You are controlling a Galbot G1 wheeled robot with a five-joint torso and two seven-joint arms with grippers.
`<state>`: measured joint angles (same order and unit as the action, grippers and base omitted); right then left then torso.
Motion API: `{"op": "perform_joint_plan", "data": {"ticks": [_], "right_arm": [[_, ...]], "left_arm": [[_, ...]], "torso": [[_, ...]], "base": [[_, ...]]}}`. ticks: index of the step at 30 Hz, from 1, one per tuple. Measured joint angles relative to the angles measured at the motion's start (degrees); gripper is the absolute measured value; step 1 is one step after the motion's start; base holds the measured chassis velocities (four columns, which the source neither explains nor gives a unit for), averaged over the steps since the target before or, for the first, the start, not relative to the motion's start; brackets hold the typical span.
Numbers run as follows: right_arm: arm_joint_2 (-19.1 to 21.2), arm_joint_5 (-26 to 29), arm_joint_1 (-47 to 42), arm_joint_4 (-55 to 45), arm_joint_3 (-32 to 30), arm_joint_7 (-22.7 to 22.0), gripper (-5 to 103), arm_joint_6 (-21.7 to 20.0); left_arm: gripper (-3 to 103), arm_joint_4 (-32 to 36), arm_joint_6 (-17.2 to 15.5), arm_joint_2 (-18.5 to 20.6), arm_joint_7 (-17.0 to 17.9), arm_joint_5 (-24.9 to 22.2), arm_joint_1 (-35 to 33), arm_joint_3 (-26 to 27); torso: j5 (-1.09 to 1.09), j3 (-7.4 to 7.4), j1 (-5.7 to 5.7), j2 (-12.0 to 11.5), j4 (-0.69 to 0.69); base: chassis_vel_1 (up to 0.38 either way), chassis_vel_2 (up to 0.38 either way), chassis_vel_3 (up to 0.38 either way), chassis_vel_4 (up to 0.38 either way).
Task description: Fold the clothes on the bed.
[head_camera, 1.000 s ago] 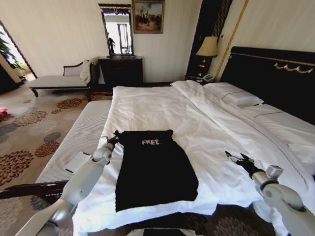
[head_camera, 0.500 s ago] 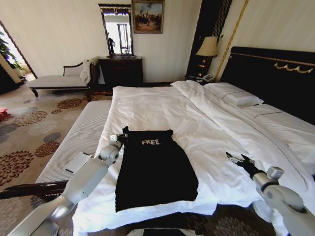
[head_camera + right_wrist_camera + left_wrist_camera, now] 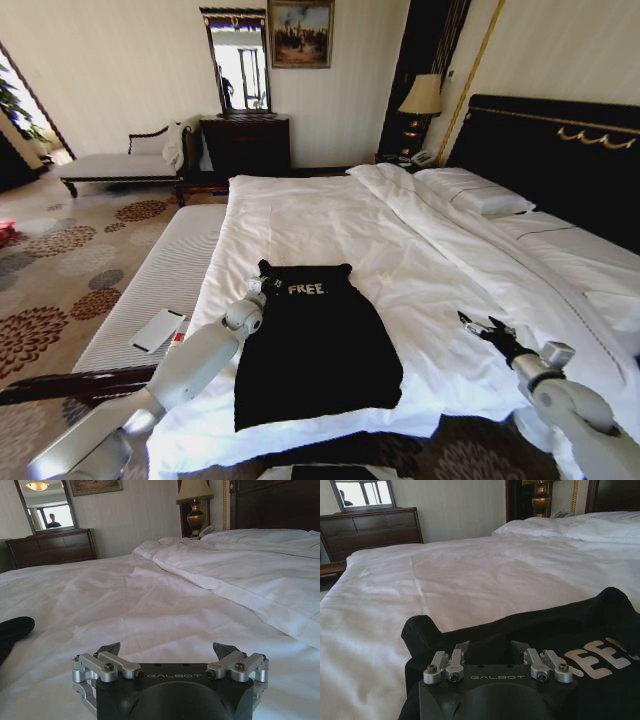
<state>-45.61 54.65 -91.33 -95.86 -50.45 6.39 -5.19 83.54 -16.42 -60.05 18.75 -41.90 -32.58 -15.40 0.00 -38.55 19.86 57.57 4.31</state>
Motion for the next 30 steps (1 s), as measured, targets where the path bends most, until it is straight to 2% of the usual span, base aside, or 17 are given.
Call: {"op": "perform_joint_plan", "data": {"ticks": [1, 2, 4, 7, 10, 12, 14, 16, 19, 22, 25, 27, 29, 30], "right_arm": [[-0.16, -0.15, -0.10, 0.05, 0.04, 0.12, 100, 0.09], [-0.16, -0.15, -0.10, 0.05, 0.04, 0.12, 100, 0.09], [-0.36, -0.25, -0.24, 0.16, 0.08, 0.28, 100, 0.24], [-0.42, -0.26, -0.24, 0.21, 0.09, 0.40, 100, 0.31], [-0.39, -0.26, -0.15, 0.34, 0.11, 0.44, 100, 0.34], [-0.24, -0.22, 0.13, 0.57, 0.14, 0.45, 100, 0.34], [-0.20, -0.21, 0.23, 0.67, 0.15, 0.45, 100, 0.34], [-0.11, -0.20, 0.27, 0.91, 0.19, 0.45, 100, 0.34], [-0.09, -0.20, 0.22, 1.16, 0.19, 0.47, 100, 0.36], [-0.21, -0.26, 0.11, 1.70, 0.28, 0.51, 100, 0.41], [-0.28, -0.31, -0.04, 1.81, 0.31, 0.51, 100, 0.42], [-0.28, -0.43, -0.34, 1.82, 0.30, 0.52, 100, 0.42], [-0.28, -0.45, -0.45, 1.80, 0.28, 0.52, 100, 0.42], [-0.29, -0.48, -0.54, 1.77, 0.23, 0.52, 100, 0.42]], "left_arm": [[51, 0.04, -0.09, -0.02, 0.07, 0.30, -0.05, 0.00], [51, 0.04, -0.09, -0.02, 0.07, 0.30, -0.05, 0.00], [61, 0.18, -0.11, -0.08, 0.16, 1.17, -0.21, 0.12], [66, 0.83, -0.11, -0.07, 0.27, 1.62, -0.58, 0.64], [83, 2.87, 0.16, 0.48, 0.32, 1.40, -1.83, 2.35], [93, 4.53, 0.90, 1.36, 0.28, -0.70, -3.72, 5.33], [93, 4.91, 1.25, 1.80, 0.16, -1.58, -4.84, 7.04], [99, 5.31, 2.35, 3.09, -0.87, -2.93, -7.79, 10.87], [100, 5.54, 3.24, 4.10, -2.13, -4.40, -10.34, 13.58], [103, 5.21, 4.89, 5.24, -5.29, -7.83, -14.72, 18.05], [100, 4.22, 5.57, 5.12, -6.75, -9.53, -16.39, 19.94], [93, 2.53, 6.34, 4.21, -8.51, -11.06, -17.34, 21.49], [93, 2.04, 6.44, 3.89, -8.81, -11.44, -17.34, 21.73], [88, 1.42, 6.57, 3.50, -9.19, -11.82, -17.28, 21.93]], "torso": [[0.00, 0.00, 0.00, 0.00, 0.00], [0.00, 0.00, 0.00, 0.00, 0.00], [0.00, 0.00, 0.00, 0.00, 0.00], [0.00, 0.00, 0.00, 0.00, 0.00], [0.00, 0.00, 0.00, 0.00, 0.00], [0.00, 0.00, 0.00, 0.00, 0.01], [-0.01, 0.00, 0.00, 0.00, 0.01], [0.00, 0.00, 0.00, 0.00, -0.01], [-0.02, 0.00, 0.00, 0.00, -0.02], [-0.01, 0.00, 0.00, 0.00, -0.02], [-0.01, 0.00, -0.01, 0.00, -0.02], [-0.02, 0.00, -0.01, 0.00, -0.01], [-0.01, 0.00, 0.00, 0.00, 0.00], [-0.01, 0.00, 0.00, 0.00, 0.00]], "base": [[0.000, 0.000, 0.000, 0.000], [0.000, 0.000, 0.000, 0.000], [0.000, 0.000, 0.000, 0.000], [0.000, 0.000, 0.000, 0.000], [0.000, 0.000, 0.000, 0.000], [0.000, 0.000, 0.000, 0.000], [0.000, 0.000, 0.000, 0.000], [0.000, 0.000, 0.000, 0.000], [0.000, 0.000, 0.000, 0.000], [0.000, 0.000, 0.000, 0.000], [0.000, 0.000, 0.000, 0.000], [0.000, 0.000, 0.000, 0.000], [0.000, 0.000, 0.000, 0.000], [0.000, 0.000, 0.000, 0.000]]}}
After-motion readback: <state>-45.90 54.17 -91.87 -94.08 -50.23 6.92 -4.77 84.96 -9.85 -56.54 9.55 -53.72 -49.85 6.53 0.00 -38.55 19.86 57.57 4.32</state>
